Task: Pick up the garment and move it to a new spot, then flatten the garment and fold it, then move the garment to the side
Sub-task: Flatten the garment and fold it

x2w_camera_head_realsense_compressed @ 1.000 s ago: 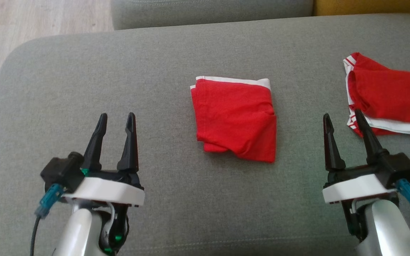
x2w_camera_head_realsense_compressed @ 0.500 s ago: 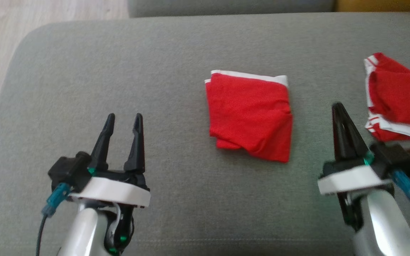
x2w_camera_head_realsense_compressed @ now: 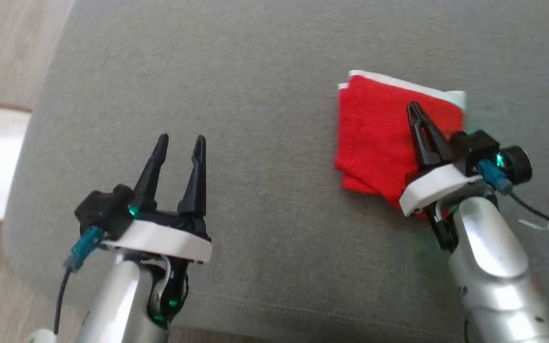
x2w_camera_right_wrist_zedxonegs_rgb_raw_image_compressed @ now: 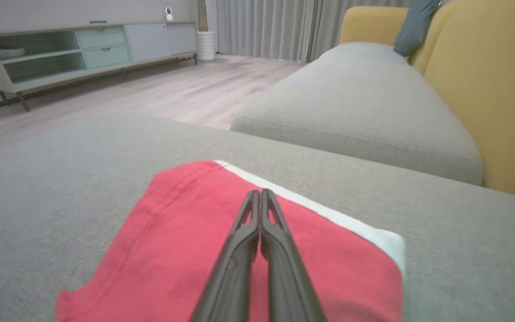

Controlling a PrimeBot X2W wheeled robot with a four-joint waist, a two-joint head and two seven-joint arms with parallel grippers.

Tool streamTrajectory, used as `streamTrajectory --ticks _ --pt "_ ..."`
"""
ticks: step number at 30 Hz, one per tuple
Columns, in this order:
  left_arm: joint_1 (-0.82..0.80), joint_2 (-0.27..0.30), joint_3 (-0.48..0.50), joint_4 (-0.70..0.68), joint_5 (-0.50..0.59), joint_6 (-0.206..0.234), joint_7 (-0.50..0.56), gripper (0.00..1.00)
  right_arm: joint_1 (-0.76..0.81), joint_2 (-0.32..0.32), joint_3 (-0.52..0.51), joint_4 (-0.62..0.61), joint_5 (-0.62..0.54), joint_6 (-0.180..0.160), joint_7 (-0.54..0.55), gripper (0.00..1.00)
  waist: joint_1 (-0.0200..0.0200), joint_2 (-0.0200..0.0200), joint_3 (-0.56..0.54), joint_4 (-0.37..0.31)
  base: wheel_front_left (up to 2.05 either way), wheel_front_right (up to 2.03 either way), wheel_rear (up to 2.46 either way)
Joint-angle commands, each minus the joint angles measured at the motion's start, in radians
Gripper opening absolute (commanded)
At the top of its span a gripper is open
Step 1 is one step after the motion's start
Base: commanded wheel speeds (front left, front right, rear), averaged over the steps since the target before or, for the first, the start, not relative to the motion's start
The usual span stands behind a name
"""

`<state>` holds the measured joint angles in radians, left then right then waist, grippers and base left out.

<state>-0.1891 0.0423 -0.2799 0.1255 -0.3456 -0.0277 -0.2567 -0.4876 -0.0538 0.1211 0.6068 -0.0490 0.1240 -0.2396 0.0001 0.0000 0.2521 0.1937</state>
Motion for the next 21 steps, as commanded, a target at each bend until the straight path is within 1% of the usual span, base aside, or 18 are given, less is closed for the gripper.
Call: streamTrajectory --ticks 1,6,7,15,17,21 --pt "-0.041 0.008 0.029 -0.030 -0.006 -0.003 -0.005 1.00 -0.044 0.004 0.015 0.003 -0.017 0.007 -0.014 0.00 -0.0001 0.0000 0.041 0.048 0.00 0.00 0.00" --pt "-0.046 0.008 0.033 -0.026 -0.007 -0.003 -0.005 1.00 -0.094 0.004 -0.022 0.140 -0.049 0.007 -0.019 0.00 -0.0001 0.0000 0.063 0.080 0.00 0.00 0.00" --pt "-0.046 0.008 0.033 -0.026 -0.007 -0.003 -0.005 1.00 -0.094 0.004 -0.022 0.140 -0.049 0.007 -0.019 0.00 -0.0001 0.0000 0.063 0.080 0.00 0.00 0.00" --pt "-0.057 0.008 0.040 -0.019 -0.008 -0.002 -0.005 1.00 -0.135 0.004 -0.036 0.311 -0.054 0.007 -0.021 0.00 -0.0001 0.0000 0.072 0.079 0.00 0.00 0.00" --pt "-0.060 0.008 0.039 -0.018 -0.009 -0.001 -0.005 1.00 -0.148 0.004 -0.031 0.318 -0.044 0.007 -0.022 0.00 -0.0001 0.0000 0.070 0.071 0.00 0.00 0.00" --pt "-0.059 0.008 0.048 -0.016 -0.004 -0.001 -0.005 1.00 -0.152 0.004 -0.015 0.262 -0.009 0.007 -0.022 0.00 -0.0001 0.0000 0.053 0.045 0.00 0.00 0.00"
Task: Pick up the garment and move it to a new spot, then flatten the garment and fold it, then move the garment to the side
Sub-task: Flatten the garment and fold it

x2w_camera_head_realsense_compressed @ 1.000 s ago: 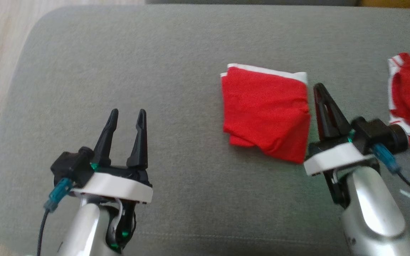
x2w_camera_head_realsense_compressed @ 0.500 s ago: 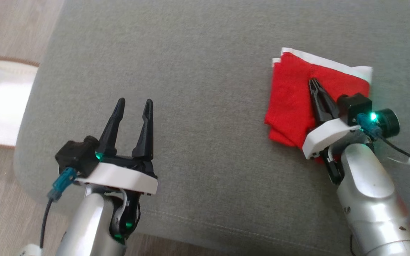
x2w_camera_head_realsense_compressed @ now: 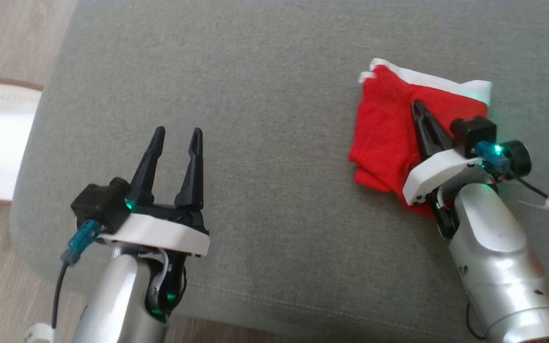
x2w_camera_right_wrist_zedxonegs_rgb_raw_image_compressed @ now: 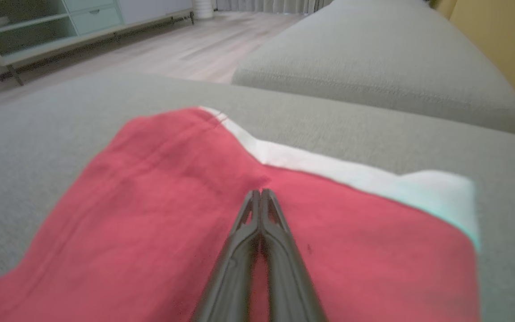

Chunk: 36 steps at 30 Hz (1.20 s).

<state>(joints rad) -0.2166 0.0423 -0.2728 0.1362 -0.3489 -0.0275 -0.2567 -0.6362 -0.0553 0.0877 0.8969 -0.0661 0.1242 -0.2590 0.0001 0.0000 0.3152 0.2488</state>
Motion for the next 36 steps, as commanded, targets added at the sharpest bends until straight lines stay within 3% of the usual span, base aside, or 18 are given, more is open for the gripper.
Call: streamTrajectory --ticks 1,10,15,28,29,30,31,32,36 --pt "-0.030 0.008 0.043 -0.026 0.002 -0.002 -0.005 1.00 0.000 0.005 0.026 -0.049 0.017 0.007 -0.003 0.00 -0.0001 0.0000 -0.016 -0.018 0.00 0.00 0.00" --pt "-0.006 0.008 0.070 -0.060 0.012 -0.001 -0.005 1.00 0.125 0.005 0.049 -0.325 0.076 0.007 -0.003 0.00 -0.0001 0.0000 -0.117 -0.119 0.00 0.00 0.00" --pt "0.007 0.008 0.076 -0.081 0.015 0.004 -0.005 1.00 0.225 0.005 0.010 -0.440 0.073 0.007 -0.003 0.00 -0.0001 0.0000 -0.158 -0.172 0.00 0.00 0.00" --pt "0.045 0.008 0.085 -0.087 0.027 0.011 -0.005 1.00 0.437 0.005 -0.079 -0.597 0.102 0.007 -0.003 0.00 -0.0001 0.0000 -0.218 -0.263 0.00 0.00 0.00" --pt "0.050 0.008 0.085 -0.083 0.030 0.010 -0.005 1.00 0.447 0.005 -0.080 -0.602 0.104 0.007 -0.003 0.34 -0.0001 0.0000 -0.221 -0.267 0.00 0.00 0.00" --pt "0.050 0.008 0.085 -0.083 0.030 0.010 -0.005 1.00 0.447 0.005 -0.080 -0.602 0.104 0.007 -0.003 0.34 -0.0001 0.0000 -0.221 -0.267 0.00 0.00 0.00" --pt "0.055 0.008 0.085 -0.079 0.033 0.010 -0.005 1.00 0.455 0.005 -0.082 -0.607 0.108 0.007 -0.003 0.92 -0.0001 0.0000 -0.223 -0.271 0.00 0.00 0.00" --pt "0.059 0.008 0.084 -0.075 0.039 0.010 -0.005 1.00 0.462 0.005 -0.084 -0.612 0.117 0.007 -0.003 1.00 -0.0001 0.0000 -0.224 -0.275 0.00 0.00 0.00" --pt "0.071 0.008 0.085 -0.068 0.042 0.012 -0.005 1.00 0.474 0.005 -0.083 -0.623 0.129 0.007 -0.003 1.00 -0.0001 0.0000 -0.227 -0.285 0.00 0.00 0.00"
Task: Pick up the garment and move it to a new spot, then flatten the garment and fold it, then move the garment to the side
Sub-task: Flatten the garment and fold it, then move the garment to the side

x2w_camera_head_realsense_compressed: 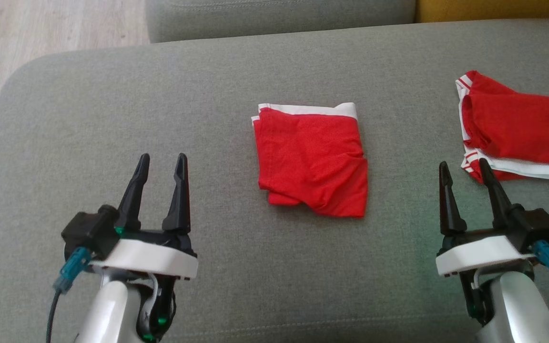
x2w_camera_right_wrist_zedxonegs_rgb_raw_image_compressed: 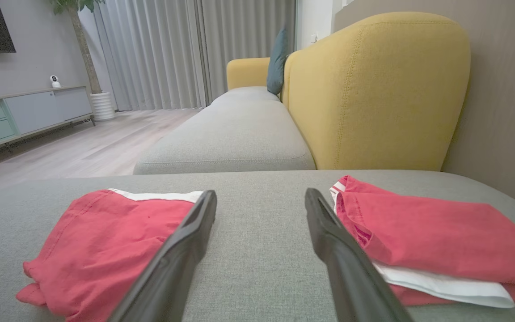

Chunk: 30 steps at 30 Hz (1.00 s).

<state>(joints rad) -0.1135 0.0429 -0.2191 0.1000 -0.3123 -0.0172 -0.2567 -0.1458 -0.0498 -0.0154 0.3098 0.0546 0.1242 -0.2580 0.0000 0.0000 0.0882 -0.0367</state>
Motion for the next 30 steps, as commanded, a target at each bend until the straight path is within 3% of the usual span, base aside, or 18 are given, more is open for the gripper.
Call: streamTrajectory --ticks 1,16,30 --pt "-0.029 0.007 0.033 -0.031 0.004 0.004 -0.005 1.00 -0.015 0.000 0.019 -0.039 0.010 0.007 -0.004 1.00 0.0000 0.0000 -0.001 -0.002 0.00 0.00 0.00" --pt "-0.040 0.007 0.015 -0.028 0.002 -0.005 -0.005 1.00 -0.048 0.000 0.038 -0.008 0.073 0.007 0.017 1.00 0.0000 0.0000 0.032 0.034 0.00 0.00 0.00" --pt "-0.076 0.007 -0.008 -0.013 -0.005 -0.013 -0.005 1.00 -0.217 0.000 0.099 0.242 0.263 0.007 0.142 1.00 0.0000 0.0000 0.116 0.160 0.00 0.00 0.00"
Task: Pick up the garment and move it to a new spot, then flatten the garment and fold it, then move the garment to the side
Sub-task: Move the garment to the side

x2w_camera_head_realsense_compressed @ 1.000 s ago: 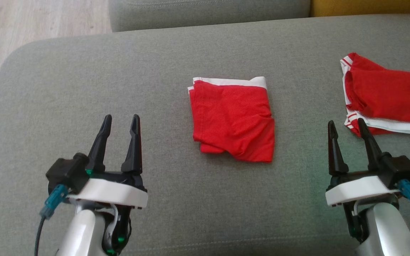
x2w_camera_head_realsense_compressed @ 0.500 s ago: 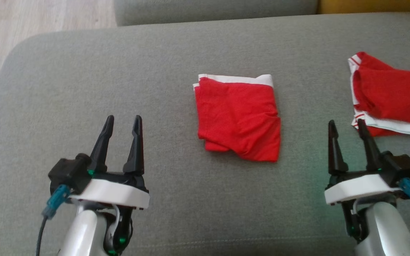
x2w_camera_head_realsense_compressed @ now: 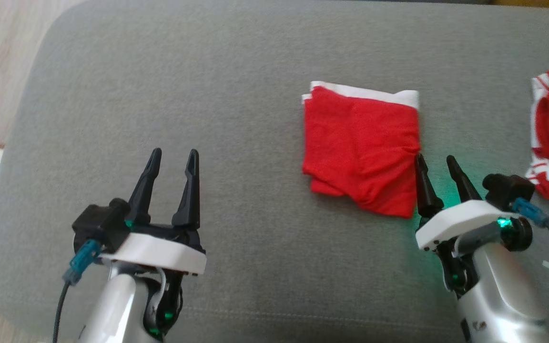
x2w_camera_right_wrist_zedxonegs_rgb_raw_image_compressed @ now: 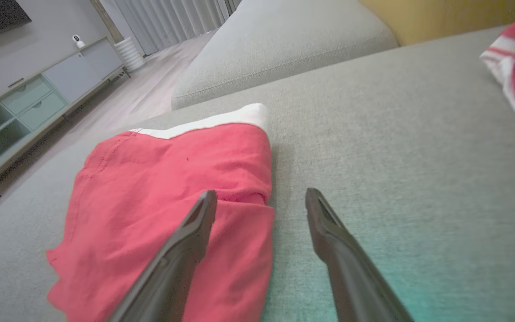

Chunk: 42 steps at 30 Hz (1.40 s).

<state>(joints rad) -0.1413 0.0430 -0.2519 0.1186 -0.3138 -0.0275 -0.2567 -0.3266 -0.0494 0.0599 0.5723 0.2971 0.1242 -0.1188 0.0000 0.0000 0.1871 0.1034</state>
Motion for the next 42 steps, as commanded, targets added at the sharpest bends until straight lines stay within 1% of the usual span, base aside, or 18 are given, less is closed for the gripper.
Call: streamTrajectory --ticks 1,3,7,10,12,14,16,18,19,20,23,27,30,33,34,36,39,42 --pt "-0.050 0.007 0.023 -0.030 -0.005 -0.003 -0.005 1.00 -0.051 -0.001 0.025 0.001 0.042 0.007 0.008 1.00 0.0000 0.0000 0.022 0.029 0.00 0.00 0.00" --pt "-0.055 0.007 0.021 -0.030 -0.007 -0.003 -0.005 1.00 -0.079 -0.001 0.024 0.044 0.064 0.007 0.016 1.00 0.0000 0.0000 0.033 0.044 0.00 0.00 0.00" --pt "-0.063 0.007 0.018 -0.029 -0.011 -0.003 -0.005 1.00 -0.131 -0.001 0.024 0.125 0.060 0.007 0.023 1.00 0.0000 0.0000 0.050 0.070 0.00 0.00 0.00" --pt "-0.066 0.007 0.017 -0.029 -0.013 -0.002 -0.005 1.00 -0.151 -0.001 0.027 0.159 0.067 0.007 0.027 1.00 0.0000 0.0000 0.057 0.078 0.00 0.00 0.00" --pt "-0.069 0.007 0.017 -0.029 -0.015 -0.001 -0.005 1.00 -0.169 -0.001 0.035 0.191 0.107 0.007 0.035 1.00 0.0000 0.0000 0.061 0.083 0.00 0.00 0.00" --pt "-0.070 0.007 0.018 -0.029 -0.016 0.000 -0.005 1.00 -0.186 -0.001 0.057 0.217 0.120 0.007 0.036 1.00 0.0000 0.0000 0.066 0.084 0.00 0.00 0.00" --pt "-0.072 0.007 0.020 -0.030 -0.015 0.001 -0.005 1.00 -0.202 -0.001 0.078 0.243 0.113 0.007 0.034 1.00 0.0000 0.0000 0.071 0.083 0.00 0.00 0.00" --pt "-0.075 0.007 0.022 -0.031 -0.014 0.001 -0.005 1.00 -0.218 -0.001 0.098 0.267 0.079 0.007 0.026 1.00 0.0000 0.0000 0.076 0.078 0.00 0.00 0.00" --pt "-0.077 0.007 0.024 -0.032 -0.013 0.001 -0.005 1.00 -0.225 -0.001 0.105 0.277 0.065 0.007 0.022 0.40 0.0000 0.0000 0.078 0.074 0.00 0.00 0.00" --pt "-0.078 0.007 0.025 -0.032 -0.012 0.000 -0.005 1.00 -0.232 -0.001 0.112 0.286 0.049 0.007 0.016 0.00 0.0000 0.0000 0.080 0.070 0.00 0.00 0.00" --pt "-0.082 0.007 0.030 -0.031 -0.007 -0.004 -0.005 1.00 -0.255 -0.001 0.121 0.309 -0.029 0.007 -0.018 0.00 0.0000 0.0000 0.082 0.051 0.00 0.00 0.00" --pt "-0.085 0.007 0.038 -0.029 0.000 -0.007 -0.005 1.00 -0.276 -0.014 0.099 0.322 -0.166 0.007 -0.070 0.00 0.0000 0.0000 0.075 0.020 0.00 0.00 0.00" --pt "-0.085 0.007 0.045 -0.031 0.002 -0.009 -0.005 1.00 -0.283 -0.039 0.083 0.300 -0.262 0.007 -0.095 0.00 0.0000 0.0000 0.068 -0.011 0.00 0.00 0.00" --pt "-0.086 0.007 0.049 -0.033 0.004 -0.012 -0.005 1.00 -0.283 -0.069 0.081 0.260 -0.332 0.007 -0.105 0.00 0.0000 0.0000 0.064 -0.048 0.00 0.00 0.00" --pt "-0.087 0.007 0.051 -0.036 0.006 -0.013 -0.005 1.00 -0.283 -0.095 0.093 0.227 -0.365 0.007 -0.104 0.00 0.0000 0.0000 0.066 -0.074 0.00 0.00 0.00" --pt "-0.090 0.007 0.053 -0.038 0.008 -0.014 -0.005 1.00 -0.284 -0.128 0.112 0.193 -0.381 0.007 -0.093 0.00 0.0000 0.0000 0.070 -0.100 0.00 0.00 0.00" --pt "-0.095 0.007 0.055 -0.040 0.013 -0.018 -0.005 1.00 -0.287 -0.195 0.151 0.132 -0.381 0.007 -0.065 0.00 0.0000 0.0000 0.083 -0.135 0.00 0.00 0.00" --pt "-0.103 0.007 0.058 -0.043 0.020 -0.022 -0.005 1.00 -0.292 -0.283 0.188 0.067 -0.363 0.007 -0.025 0.00 0.0000 0.0000 0.104 -0.169 0.00 0.00 0.00"
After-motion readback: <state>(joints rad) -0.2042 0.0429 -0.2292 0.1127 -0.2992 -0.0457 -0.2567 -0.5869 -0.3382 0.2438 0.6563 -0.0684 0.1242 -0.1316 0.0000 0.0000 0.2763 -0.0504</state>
